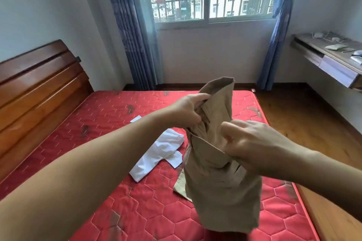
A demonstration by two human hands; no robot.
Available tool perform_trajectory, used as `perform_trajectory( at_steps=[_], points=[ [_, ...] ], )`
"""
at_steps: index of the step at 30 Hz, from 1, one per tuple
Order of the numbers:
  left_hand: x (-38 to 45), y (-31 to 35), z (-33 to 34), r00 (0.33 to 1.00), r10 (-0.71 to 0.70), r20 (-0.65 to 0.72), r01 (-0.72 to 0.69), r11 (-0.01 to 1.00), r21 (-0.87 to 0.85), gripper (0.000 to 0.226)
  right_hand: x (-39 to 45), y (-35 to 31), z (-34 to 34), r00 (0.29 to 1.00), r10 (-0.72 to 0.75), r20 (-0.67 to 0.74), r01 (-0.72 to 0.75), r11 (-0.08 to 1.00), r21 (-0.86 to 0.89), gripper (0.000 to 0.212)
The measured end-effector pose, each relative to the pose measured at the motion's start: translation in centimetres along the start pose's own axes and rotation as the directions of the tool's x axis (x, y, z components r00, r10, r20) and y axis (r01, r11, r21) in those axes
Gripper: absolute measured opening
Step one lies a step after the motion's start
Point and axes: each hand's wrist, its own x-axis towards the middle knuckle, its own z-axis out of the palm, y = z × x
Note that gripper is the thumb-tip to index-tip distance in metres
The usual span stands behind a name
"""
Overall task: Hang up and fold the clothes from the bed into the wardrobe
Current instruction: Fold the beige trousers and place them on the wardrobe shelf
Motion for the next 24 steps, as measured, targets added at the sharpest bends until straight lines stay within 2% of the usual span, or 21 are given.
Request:
perform_trajectory(
  at_steps=[5,8,10,12,14,16,18,19,21,23,24],
  points=[
    [0.2,1.3,0.0,0.977,0.096,0.191,-0.113,0.99,0.081,0.077,1.2,2.5,-1.1,0.991,0.086,-0.101,-0.082,0.995,0.048,0.025],
    [0.3,2.4,-0.2,0.942,0.141,0.305,-0.183,0.976,0.114,0.072,1.4,3.4,-1.9,0.966,0.183,-0.182,-0.186,0.983,0.001,0.027],
    [0.4,3.0,-0.5,0.925,0.193,0.328,-0.246,0.961,0.126,0.07,1.5,3.6,-2.2,0.949,0.222,-0.223,-0.237,0.971,-0.042,0.028],
    [0.6,3.6,-0.9,0.917,0.248,0.312,-0.29,0.952,0.098,0.07,1.7,4.1,-2.0,0.945,0.232,-0.231,-0.25,0.967,-0.052,0.031],
    [0.9,3.6,-1.0,0.924,0.249,0.29,-0.272,0.962,0.041,0.068,2.0,4.8,-2.0,0.942,0.272,-0.198,-0.268,0.962,0.049,0.032],
    [0.8,3.5,-1.0,0.936,0.216,0.277,-0.194,0.975,-0.104,0.065,2.1,5.6,-2.2,0.923,0.362,-0.128,-0.338,0.924,0.176,0.028],
    [0.9,3.5,-1.4,0.964,0.197,0.177,-0.146,0.953,-0.265,0.054,2.1,6.4,-2.5,0.887,0.446,-0.123,-0.414,0.884,0.217,0.025],
    [1.0,3.3,-1.8,0.977,0.188,0.102,-0.139,0.921,-0.363,0.047,2.1,6.8,-2.8,0.874,0.463,-0.146,-0.424,0.875,0.233,0.021],
    [1.0,2.6,-2.5,0.988,0.157,0.013,-0.126,0.834,-0.537,0.056,2.3,7.6,-4.2,0.854,0.483,-0.196,-0.427,0.864,0.266,0.018],
    [1.1,2.1,-2.7,0.983,0.18,-0.028,-0.166,0.818,-0.55,0.069,2.9,8.3,-6.3,0.846,0.476,-0.24,-0.414,0.87,0.268,0.016],
    [1.1,2.1,-2.4,0.979,0.19,-0.078,-0.204,0.842,-0.5,0.064,3.2,8.7,-7.5,0.853,0.451,-0.262,-0.388,0.884,0.26,0.016]
  ],
)
